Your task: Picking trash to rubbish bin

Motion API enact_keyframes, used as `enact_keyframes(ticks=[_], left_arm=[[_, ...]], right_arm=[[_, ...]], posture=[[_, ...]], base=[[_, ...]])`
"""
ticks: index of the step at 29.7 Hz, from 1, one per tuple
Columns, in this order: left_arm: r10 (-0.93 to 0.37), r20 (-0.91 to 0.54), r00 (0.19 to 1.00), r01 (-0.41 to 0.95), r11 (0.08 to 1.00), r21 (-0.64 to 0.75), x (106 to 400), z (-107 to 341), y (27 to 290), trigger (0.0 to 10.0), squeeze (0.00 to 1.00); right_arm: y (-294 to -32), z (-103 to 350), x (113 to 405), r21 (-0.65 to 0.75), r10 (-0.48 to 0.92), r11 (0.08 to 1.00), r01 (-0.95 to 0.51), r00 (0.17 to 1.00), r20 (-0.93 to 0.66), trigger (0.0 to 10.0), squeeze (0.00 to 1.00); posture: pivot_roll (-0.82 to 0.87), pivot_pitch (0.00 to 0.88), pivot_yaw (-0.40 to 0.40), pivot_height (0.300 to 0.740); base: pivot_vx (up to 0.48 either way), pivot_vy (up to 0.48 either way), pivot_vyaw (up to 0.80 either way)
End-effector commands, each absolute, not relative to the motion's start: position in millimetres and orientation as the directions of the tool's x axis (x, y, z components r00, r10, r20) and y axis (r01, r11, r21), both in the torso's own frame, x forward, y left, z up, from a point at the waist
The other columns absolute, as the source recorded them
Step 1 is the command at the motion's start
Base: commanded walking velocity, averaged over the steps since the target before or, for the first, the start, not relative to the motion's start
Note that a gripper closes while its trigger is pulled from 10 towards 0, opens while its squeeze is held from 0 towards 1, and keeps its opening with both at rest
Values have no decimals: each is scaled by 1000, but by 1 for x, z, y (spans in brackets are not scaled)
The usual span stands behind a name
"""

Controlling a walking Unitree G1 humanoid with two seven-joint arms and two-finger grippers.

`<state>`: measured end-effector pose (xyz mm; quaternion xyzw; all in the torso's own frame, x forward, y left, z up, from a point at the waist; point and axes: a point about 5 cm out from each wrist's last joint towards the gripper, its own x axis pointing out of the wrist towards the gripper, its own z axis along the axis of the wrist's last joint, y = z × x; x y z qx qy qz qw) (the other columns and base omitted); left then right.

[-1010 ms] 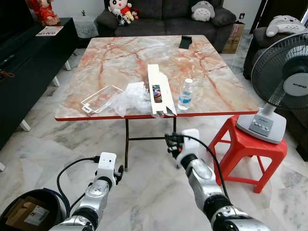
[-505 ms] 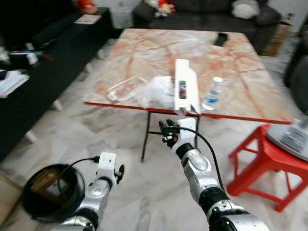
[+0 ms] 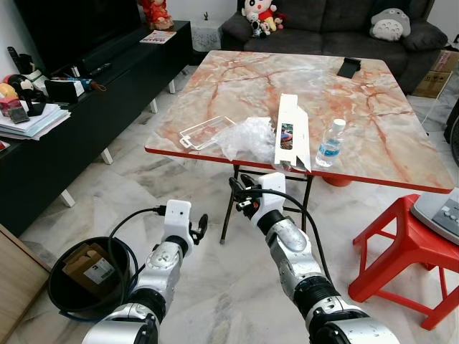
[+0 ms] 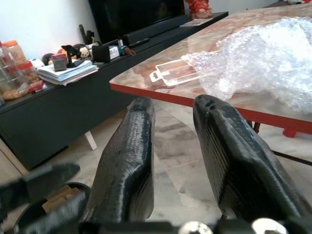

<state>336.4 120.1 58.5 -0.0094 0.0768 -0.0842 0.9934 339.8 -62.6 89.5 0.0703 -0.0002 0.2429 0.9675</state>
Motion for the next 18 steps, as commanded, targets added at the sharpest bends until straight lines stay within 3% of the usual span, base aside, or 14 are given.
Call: enact_keyframes(ticks=[1,4,8,18], left_arm=[[-151,-118,981,151,989,-11,341,66,124,10000,0],[-143,-110,984,144,990,3,341,67,127,10000,0],[-133,-97,986,135,991,14,341,69,130,10000,0],[-107,-76,991,109,994,19,343,73,132,10000,0]], right_arm=[[-61,101,345,141,458,874,-464,886,76,10000,0],[-61,102,345,145,457,873,-465,885,86,10000,0],[-59,109,346,153,454,870,-468,883,123,10000,0],[-55,117,348,91,476,867,-491,867,147,10000,0]], posture=[[13,0,1,740],[14,0,2,740],[11,0,4,740],[13,0,-4,740]], base=[[322,0,0],[330,0,0],[352,0,-716],[354,0,0]])
